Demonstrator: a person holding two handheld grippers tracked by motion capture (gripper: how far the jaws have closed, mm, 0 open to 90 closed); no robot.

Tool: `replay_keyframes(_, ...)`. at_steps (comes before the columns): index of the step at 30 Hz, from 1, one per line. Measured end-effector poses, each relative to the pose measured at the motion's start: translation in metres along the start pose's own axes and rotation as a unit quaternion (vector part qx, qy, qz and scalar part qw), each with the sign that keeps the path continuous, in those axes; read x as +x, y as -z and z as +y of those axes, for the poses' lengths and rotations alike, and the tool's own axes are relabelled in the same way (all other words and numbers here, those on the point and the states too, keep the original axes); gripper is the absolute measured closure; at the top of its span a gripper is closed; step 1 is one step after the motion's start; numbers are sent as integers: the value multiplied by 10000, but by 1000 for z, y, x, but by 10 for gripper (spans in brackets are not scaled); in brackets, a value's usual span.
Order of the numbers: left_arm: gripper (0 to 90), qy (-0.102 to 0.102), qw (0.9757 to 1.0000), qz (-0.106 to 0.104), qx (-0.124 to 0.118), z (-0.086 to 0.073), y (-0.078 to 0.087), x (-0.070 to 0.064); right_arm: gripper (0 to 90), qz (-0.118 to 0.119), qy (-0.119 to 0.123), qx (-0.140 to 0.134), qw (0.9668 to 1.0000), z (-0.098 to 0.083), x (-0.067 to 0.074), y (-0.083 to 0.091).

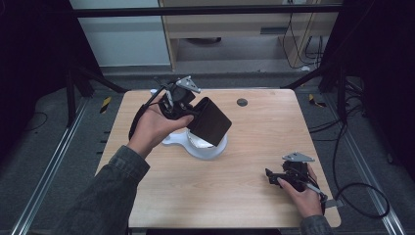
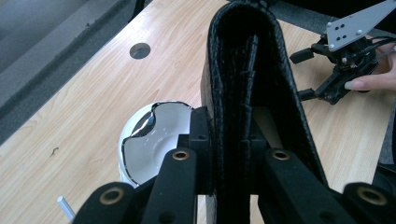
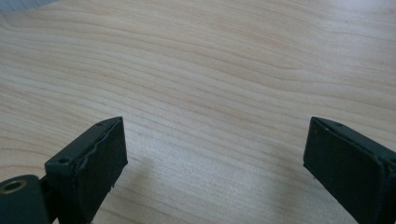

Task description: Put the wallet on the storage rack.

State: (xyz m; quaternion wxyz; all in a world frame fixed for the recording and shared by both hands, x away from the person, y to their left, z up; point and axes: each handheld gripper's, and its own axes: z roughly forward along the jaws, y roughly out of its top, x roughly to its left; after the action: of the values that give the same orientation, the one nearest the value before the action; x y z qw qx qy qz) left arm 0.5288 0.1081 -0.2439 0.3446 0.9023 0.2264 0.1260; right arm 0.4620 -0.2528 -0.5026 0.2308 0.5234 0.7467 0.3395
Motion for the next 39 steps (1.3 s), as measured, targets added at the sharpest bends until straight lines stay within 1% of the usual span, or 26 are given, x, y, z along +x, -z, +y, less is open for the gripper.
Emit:
replay_keyframes(3, 803, 5, 10000, 23, 48, 1, 1, 4, 64, -74, -42, 98, 9999, -2, -1, -1)
replay_keyframes(5, 803, 55, 10000, 61, 31, 1, 3, 7, 63, -83, -62, 87, 9999, -2, 0, 0)
replay_keyframes(7, 803, 88, 9999, 55, 49, 2, 4, 10, 61, -116, -63, 85, 9999, -3, 1, 1)
replay_keyframes(8, 803, 96, 9999, 61, 73, 2, 5, 11, 61, -123, -103, 89, 9998, -4, 1, 2)
replay_keyframes(10, 803, 93, 9998, 87, 152, 3, 7, 15, 60, -91, -181, 117, 9997, -5, 0, 1)
replay_keyframes(13, 803, 42, 9996, 126, 263, 4, 7, 18, 60, -50, -214, 148, 9996, -6, -2, -1)
replay_keyframes(14, 803, 61, 9996, 128, 257, 5, 6, 18, 60, -41, -239, 175, 9996, -6, -1, -3)
replay_keyframes(15, 803, 36, 9995, 125, 296, 5, 5, 18, 58, -52, -208, 184, 9996, -6, -1, -3)
replay_keyframes(19, 802, 27, 9991, 203, 380, 4, -2, 21, 56, -91, -152, 191, 9997, -7, 1, -3)
replay_keyframes(23, 802, 6, 9987, 191, 474, 3, -8, 22, 50, -115, -56, 182, 9998, -9, 3, -4)
replay_keyframes(25, 802, -3, 9985, 223, 498, 2, -11, 22, 47, -114, -24, 178, 9998, -9, 3, -3)
replay_keyframes(27, 802, -35, 9982, 241, 547, 0, -13, 23, 45, -115, -33, 176, 9998, -9, 3, -3)
replay_keyframes(31, 802, 1, 9980, 232, 589, -4, -19, 25, 41, -111, -32, 169, 9998, -9, 3, -4)
replay_keyframes(36, 802, -19, 9971, 275, 708, -7, -28, 28, 40, -122, -18, 138, 9998, -10, 4, -4)
replay_keyframes(39, 801, 10, 9973, 255, 695, -7, -33, 29, 40, -111, -12, 136, 9998, -11, 4, -3)
